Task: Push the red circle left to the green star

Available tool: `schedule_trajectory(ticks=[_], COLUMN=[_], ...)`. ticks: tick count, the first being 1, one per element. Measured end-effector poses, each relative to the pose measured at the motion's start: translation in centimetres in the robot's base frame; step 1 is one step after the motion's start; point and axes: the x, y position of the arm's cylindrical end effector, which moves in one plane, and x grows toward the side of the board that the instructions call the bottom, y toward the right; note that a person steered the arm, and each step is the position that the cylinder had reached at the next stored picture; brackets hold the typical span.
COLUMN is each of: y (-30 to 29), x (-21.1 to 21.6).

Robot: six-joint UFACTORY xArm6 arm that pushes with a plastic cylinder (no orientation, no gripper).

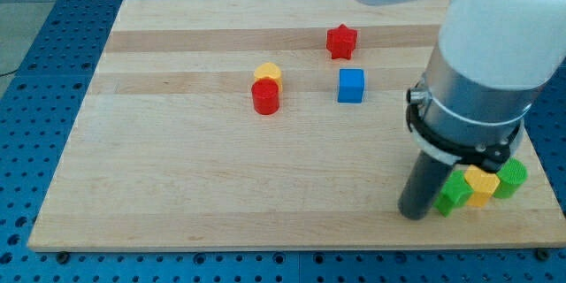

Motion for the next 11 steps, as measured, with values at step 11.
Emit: schedule_trajectory(ticks=[11], y=[-14.2], x=[-10.2])
